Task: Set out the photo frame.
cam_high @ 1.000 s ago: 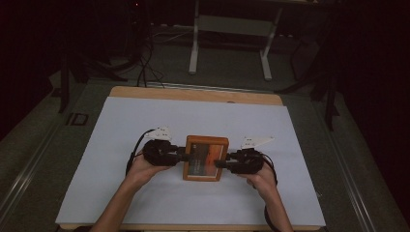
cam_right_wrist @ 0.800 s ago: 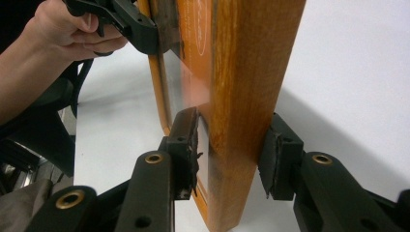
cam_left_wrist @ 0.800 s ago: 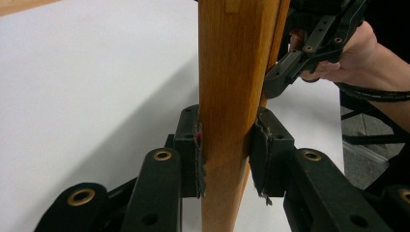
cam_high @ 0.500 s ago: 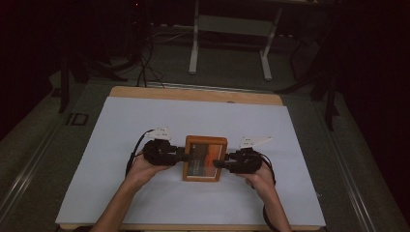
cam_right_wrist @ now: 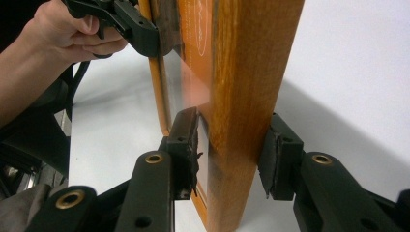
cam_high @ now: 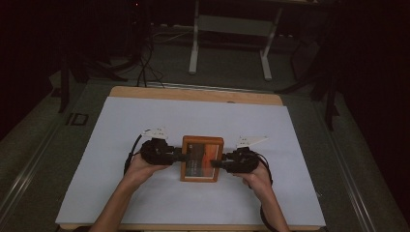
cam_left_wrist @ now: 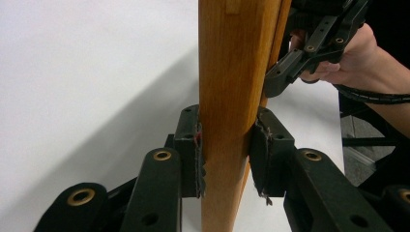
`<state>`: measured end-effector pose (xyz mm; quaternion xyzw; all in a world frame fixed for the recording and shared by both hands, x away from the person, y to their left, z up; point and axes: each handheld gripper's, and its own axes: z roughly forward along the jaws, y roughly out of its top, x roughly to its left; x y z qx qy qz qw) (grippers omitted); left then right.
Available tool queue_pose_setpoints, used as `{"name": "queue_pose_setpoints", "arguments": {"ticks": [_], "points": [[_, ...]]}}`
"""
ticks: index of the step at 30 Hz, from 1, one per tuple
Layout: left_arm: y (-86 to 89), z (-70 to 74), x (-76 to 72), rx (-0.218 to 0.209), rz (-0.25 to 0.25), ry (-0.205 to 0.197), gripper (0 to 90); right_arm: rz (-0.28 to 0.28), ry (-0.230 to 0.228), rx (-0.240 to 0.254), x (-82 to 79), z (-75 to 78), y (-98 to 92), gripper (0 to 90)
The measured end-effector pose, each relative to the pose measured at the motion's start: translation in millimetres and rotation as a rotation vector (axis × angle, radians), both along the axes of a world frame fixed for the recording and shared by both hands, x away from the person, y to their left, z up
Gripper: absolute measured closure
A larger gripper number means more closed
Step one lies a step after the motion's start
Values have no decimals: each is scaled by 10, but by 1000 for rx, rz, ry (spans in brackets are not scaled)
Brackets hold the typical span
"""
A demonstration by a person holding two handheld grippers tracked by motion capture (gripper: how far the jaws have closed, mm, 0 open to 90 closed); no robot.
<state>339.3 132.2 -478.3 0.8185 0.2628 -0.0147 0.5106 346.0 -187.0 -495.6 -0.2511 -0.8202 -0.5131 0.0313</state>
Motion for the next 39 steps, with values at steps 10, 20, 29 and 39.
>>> {"name": "queue_pose_setpoints", "arguments": {"ticks": [10,20,29,39], "points": [[45,-73,52,-33,15,32,674,-11,9,8,24,-22,28,629],[34,-100,85,-39,37,39,665,-21,29,36,61,-68,10,633],[26,-114,99,-50,50,51,659,-26,41,40,72,-84,2,635],[32,-111,102,-50,46,60,662,-28,41,41,71,-87,2,631]]}}
